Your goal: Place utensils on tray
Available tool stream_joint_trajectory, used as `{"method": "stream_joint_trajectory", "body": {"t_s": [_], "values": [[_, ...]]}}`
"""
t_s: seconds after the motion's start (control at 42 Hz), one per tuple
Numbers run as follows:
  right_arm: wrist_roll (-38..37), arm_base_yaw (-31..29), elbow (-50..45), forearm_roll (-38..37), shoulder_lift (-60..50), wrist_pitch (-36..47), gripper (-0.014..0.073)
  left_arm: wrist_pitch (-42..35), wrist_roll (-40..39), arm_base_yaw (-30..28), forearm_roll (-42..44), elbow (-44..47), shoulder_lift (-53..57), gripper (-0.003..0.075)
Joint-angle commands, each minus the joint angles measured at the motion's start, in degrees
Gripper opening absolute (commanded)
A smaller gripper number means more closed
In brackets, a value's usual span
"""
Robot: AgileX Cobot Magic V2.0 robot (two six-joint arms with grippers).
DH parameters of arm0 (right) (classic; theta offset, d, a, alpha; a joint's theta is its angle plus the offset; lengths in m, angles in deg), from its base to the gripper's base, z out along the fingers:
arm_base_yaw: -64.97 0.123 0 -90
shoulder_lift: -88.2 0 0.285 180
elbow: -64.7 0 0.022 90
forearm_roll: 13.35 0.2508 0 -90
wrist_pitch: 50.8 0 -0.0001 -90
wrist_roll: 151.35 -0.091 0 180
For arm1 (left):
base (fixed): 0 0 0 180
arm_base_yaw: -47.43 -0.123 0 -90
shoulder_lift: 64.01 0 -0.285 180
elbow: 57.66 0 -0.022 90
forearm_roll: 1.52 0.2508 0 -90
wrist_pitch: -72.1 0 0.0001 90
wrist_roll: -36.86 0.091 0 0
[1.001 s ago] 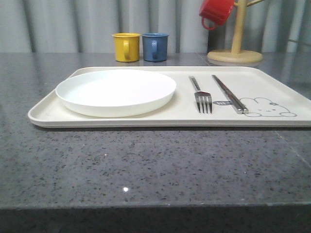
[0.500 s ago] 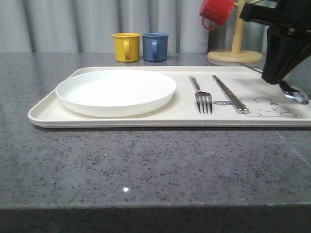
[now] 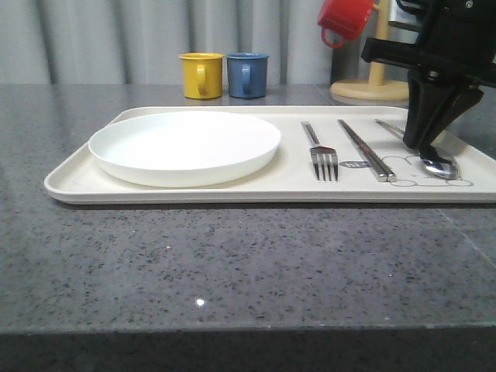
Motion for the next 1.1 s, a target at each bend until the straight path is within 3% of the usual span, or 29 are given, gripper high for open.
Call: {"method": "stream_joint_trajectory", "body": {"t_s": [0.0,0.071,0.143,0.357,0.572,0.715,1.072], "values": [[-0.23,-0.12,1.84,-0.37,-2.64,0.36,0.0204,-4.47,-0.62,0.37,0.26,-1.47,-0.26,0.0311],[-0.23,-0.12,1.84,-1.07,-3.16,0.55,0.029,-4.47,-0.62,0.37,0.26,-1.47,-0.26,0.0311],[0.98,-0.12,1.84,-1.34,-4.42,0.92,0.032,-4.47,-0.62,0.37,0.26,-1.47,-0.26,0.0311],[10.08,0.69,1.55,-2.05,-11.94,0.33,0.0318,-4.47,-0.62,0.37,0.26,-1.47,-0.26,0.0311],[17.31,6.76,-3.75,-2.11,-24.01,-0.23,0.0318,-4.47,-0.62,0.37,0.26,-1.47,-0.26,0.0311],[17.94,9.67,-9.37,-2.48,-32.35,-0.22,0.0318,-4.47,-0.62,0.37,0.26,-1.47,-0.26,0.0311],[17.94,9.72,-24.25,-3.23,-53.7,-0.02,0.0318,-4.47,-0.62,0.37,0.26,-1.47,-0.26,0.0311]]}}
